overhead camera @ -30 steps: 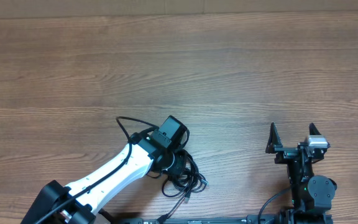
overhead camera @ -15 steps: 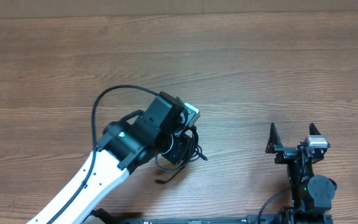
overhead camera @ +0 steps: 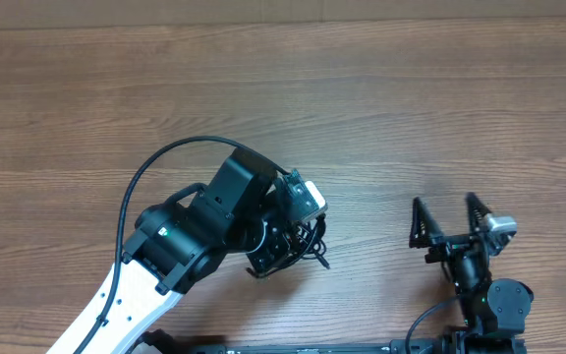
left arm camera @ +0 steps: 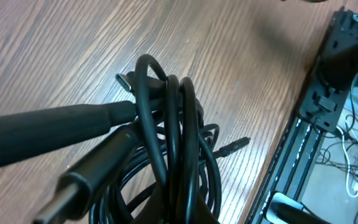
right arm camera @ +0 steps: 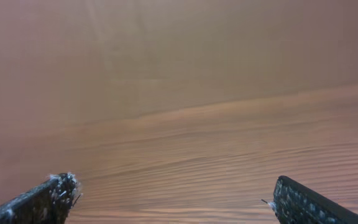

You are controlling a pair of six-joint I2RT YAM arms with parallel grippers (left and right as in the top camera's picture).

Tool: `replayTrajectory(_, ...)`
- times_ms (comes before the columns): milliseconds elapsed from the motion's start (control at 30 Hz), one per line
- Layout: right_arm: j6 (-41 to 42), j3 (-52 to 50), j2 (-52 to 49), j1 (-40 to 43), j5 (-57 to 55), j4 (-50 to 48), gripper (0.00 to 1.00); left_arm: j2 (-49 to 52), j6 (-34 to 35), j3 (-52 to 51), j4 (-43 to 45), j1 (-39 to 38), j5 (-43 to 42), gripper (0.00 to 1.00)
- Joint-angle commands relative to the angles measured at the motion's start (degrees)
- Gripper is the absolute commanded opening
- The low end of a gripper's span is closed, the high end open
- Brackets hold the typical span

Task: Untangle cables
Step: 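Lift the bundle with the left gripper and bring the right gripper toward it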

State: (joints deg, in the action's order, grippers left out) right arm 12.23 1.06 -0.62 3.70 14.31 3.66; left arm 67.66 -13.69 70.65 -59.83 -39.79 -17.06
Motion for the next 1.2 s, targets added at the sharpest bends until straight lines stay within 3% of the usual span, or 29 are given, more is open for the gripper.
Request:
replayTrajectory(0,8.85,-0.55,0.44,-0.22,13.79,-0.55,1.00,-1.20,-1.20,1.84,1.88,-0.31,-2.82,0.04)
replayTrajectory(167,11.98,0.85,0.44,-0.22,22.16,-0.24,1.00,-1.20,3.50,1.84,3.87,-0.31,-2.25,0.04)
replayTrajectory(300,9.86,9.29,-0.28,-0.20,20.76,14.34,1.00,-1.20,4.76,1.84,4.00,-0.31,-2.08,0.04)
replayTrajectory(367,8.04,15.47,-3.56,-0.22,19.89,19.19,1.00,-1.20,4.92,1.84,4.20,-0.28,-1.81,0.04)
replayTrajectory(533,-6.49,35.50,-20.94,-0.22,18.82,38.45,1.00,-1.20,6.51,1.84,4.66,-0.28,-1.86,0.04)
replayTrajectory(633,-6.75,46.62,-29.97,-0.22,20.46,47.65,1.00,-1.18,7.78,1.84,4.70,-0.31,-2.56,0.04)
replayTrajectory(867,-4.46,50.75,-34.29,-0.22,27.82,50.05,1.00,1.99,7.69,1.81,12.24,-0.31,-15.80,0.04)
replayTrajectory(967,-9.35,50.75,-34.27,-0.22,30.40,51.74,1.00,4.76,7.26,1.84,15.15,-0.31,-21.86,0.04)
replayTrajectory(1100,-16.04,50.75,-34.27,-0.22,30.38,55.12,0.81,7.06,7.28,1.84,17.84,-0.31,-27.17,0.04)
replayTrajectory(1167,-16.22,50.75,-34.29,-0.22,30.40,55.19,0.66,7.21,7.28,1.84,19.08,-0.31,-29.38,0.04)
